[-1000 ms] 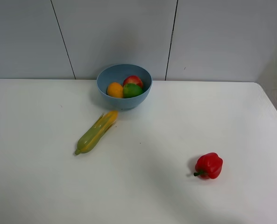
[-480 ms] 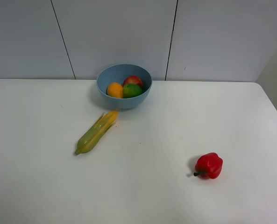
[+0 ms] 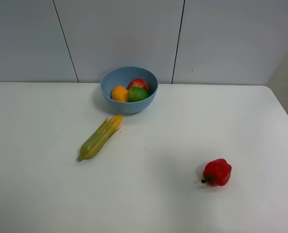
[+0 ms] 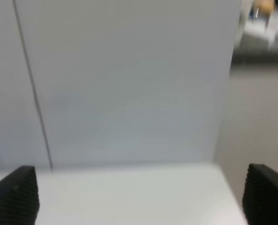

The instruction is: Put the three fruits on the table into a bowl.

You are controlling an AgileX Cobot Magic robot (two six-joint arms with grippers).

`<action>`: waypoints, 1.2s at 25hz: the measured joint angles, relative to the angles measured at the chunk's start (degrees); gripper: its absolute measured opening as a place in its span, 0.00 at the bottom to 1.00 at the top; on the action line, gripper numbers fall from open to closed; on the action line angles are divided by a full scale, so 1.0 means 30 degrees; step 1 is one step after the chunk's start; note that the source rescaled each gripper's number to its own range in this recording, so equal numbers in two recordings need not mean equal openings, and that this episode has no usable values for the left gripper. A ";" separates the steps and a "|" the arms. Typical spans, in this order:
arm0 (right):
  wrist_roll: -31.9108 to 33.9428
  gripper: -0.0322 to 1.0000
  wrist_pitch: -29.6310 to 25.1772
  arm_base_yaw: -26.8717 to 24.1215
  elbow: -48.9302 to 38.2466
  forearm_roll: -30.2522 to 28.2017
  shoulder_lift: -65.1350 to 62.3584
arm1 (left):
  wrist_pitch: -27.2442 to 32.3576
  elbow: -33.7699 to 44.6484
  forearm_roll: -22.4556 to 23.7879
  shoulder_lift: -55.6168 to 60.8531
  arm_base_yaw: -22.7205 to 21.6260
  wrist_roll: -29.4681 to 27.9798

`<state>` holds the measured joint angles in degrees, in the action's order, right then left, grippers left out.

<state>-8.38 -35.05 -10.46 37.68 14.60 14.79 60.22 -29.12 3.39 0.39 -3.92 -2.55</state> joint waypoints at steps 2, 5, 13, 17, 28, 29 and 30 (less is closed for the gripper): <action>0.0000 0.61 -0.2494 -0.0023 -0.0922 -0.0738 -0.1715 | 0.0000 0.0000 0.0000 0.0000 0.0000 0.0000; 0.0206 0.61 -0.6174 -0.0023 -0.1370 -0.2046 -0.3327 | 0.0000 0.0000 0.0000 0.0000 0.0000 0.0000; 0.1846 0.61 -0.8989 -0.0023 -0.2190 -0.3448 -0.4984 | 0.0000 0.0000 0.0000 0.0000 0.0000 0.0000; 0.2586 0.61 -0.8909 -0.0023 -0.2864 -0.3533 -0.4984 | 0.0000 0.0000 0.0000 0.0000 0.0000 0.0000; 0.2991 0.61 -0.8820 0.4224 -0.2864 -0.3917 -0.4984 | 0.0000 0.0000 0.0000 0.0000 0.0000 0.0000; 0.2997 0.61 -0.8820 0.4369 -0.2864 -0.3931 -0.4984 | 0.0000 0.0000 0.0000 0.0000 0.0000 0.0000; 0.2997 0.61 -0.8820 0.4455 -0.2864 -0.3953 -0.4984 | 0.0000 0.0000 0.0000 0.0000 0.0000 0.0000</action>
<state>0.61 -61.51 2.90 29.09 2.75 -0.16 60.22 -29.12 3.39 0.39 -3.92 -2.55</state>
